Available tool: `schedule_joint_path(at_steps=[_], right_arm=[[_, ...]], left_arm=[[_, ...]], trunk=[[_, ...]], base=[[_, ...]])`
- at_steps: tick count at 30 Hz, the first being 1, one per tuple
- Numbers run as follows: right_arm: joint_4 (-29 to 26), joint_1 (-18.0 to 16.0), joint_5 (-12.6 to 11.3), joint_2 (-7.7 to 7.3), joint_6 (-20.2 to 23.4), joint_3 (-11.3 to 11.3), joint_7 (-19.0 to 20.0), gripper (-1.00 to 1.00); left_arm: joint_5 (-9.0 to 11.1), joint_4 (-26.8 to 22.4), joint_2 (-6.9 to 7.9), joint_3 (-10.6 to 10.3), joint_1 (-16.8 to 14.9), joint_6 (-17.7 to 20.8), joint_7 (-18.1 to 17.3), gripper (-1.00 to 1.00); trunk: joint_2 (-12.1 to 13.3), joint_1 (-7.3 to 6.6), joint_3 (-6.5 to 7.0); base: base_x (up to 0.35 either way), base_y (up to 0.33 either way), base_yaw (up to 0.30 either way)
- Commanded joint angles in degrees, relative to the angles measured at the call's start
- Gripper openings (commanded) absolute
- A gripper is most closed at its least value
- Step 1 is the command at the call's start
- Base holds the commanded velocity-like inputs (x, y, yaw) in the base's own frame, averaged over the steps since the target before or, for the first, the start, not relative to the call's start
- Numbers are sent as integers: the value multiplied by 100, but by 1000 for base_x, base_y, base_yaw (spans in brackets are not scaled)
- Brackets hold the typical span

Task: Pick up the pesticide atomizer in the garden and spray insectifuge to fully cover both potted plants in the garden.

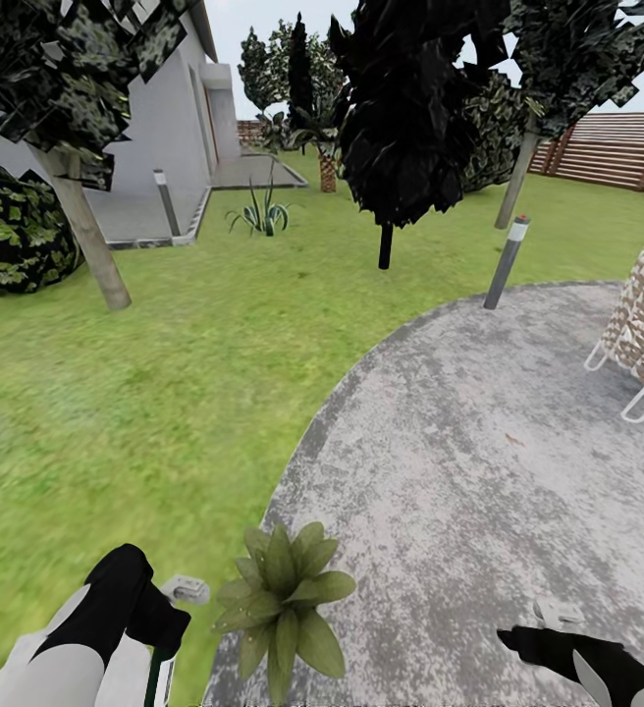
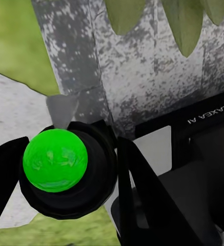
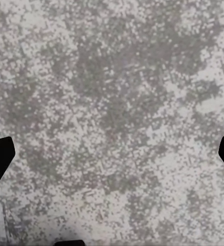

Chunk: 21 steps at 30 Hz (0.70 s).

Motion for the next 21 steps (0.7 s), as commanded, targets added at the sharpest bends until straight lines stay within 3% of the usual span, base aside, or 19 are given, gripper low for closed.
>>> schedule_joint_path(at_steps=[1,6,15,21], right_arm=[[-11,-2,21,1,40,-46,29,100],[-12,0,21,1,40,-46,29,100],[-12,0,21,1,40,-46,29,100],[-14,0,21,1,40,-46,29,100]], left_arm=[[-52,-6,-4,15,-6,30,-57,-100],[-52,-14,-4,15,-23,30,-57,-100],[-52,-146,-4,10,-27,30,-57,-100],[-60,-147,-4,7,-27,30,-57,-100]], trunk=[[-2,-1,-14],[-2,-1,-58],[-2,-1,-73],[-2,-1,-103]], base=[[0,0,0],[46,0,0],[186,0,-4],[8,0,-175]])
